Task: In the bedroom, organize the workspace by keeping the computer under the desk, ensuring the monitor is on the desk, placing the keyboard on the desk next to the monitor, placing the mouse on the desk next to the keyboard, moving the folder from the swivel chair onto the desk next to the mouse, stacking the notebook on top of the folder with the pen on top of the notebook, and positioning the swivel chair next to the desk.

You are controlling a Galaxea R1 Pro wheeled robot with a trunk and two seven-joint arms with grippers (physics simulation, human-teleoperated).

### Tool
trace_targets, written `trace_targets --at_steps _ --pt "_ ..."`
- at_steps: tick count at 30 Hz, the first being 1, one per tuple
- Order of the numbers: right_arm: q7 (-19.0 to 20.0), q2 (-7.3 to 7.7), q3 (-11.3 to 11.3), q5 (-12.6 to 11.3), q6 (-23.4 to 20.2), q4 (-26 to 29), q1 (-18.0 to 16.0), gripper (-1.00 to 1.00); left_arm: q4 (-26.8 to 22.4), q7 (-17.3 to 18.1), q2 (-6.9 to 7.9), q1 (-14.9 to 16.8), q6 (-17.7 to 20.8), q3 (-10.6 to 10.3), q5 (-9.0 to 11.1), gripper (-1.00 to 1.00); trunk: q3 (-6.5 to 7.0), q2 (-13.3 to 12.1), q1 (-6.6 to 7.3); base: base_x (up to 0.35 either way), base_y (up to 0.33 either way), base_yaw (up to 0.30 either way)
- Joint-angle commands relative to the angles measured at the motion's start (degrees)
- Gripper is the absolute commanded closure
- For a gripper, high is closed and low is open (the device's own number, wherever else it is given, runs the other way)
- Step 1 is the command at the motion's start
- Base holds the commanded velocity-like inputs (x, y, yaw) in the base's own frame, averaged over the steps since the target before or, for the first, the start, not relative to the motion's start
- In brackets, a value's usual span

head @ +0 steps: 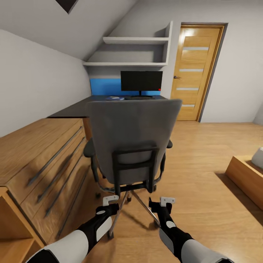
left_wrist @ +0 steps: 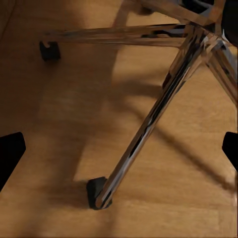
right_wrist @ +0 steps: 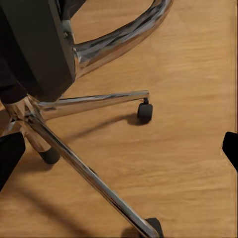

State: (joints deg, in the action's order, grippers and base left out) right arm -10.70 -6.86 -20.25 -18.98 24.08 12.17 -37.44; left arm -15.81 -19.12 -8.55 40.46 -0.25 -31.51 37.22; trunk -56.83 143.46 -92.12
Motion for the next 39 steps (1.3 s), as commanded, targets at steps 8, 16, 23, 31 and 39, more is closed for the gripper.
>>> trace_targets --at_steps 8,16,23,31,39 --pt "-0.29 0.0 -0.49 -0.44 0.17 -0.04 -0.06 -1.0 -0.1 -0.4 0.02 0.06 -0.01 -0.61 0.31 -1.0 0.46 0.02 -0.02 0.292 -0.188 -0.172" --pt "-0.29 0.0 -0.49 -0.44 0.17 -0.04 -0.05 -1.0 -0.1 -0.39 0.02 0.06 -0.01 -1.0 0.31 -1.0 0.98 0.02 -0.02 0.286 -0.184 -0.175" --pt "-0.29 0.0 -0.42 -0.44 0.17 -0.04 -0.08 -1.0 -0.1 -0.45 0.12 0.06 0.07 -0.96 0.31 -1.0 1.14 0.02 -0.02 0.041 -0.024 -0.055" --pt "-0.29 0.14 -0.41 -0.44 0.17 -0.04 -0.08 -1.0 -0.1 -0.47 0.22 0.06 0.01 -0.93 0.38 -1.0 1.14 0.02 -0.02 -0.243 -0.001 -0.001" --pt "-0.36 0.47 -0.21 -0.74 0.45 -0.04 -0.09 -1.0 -0.15 -1.1 2.48 0.06 -0.01 0.64 3.01 -1.0 1.14 0.02 -0.02 -0.028 0.0 0.0"
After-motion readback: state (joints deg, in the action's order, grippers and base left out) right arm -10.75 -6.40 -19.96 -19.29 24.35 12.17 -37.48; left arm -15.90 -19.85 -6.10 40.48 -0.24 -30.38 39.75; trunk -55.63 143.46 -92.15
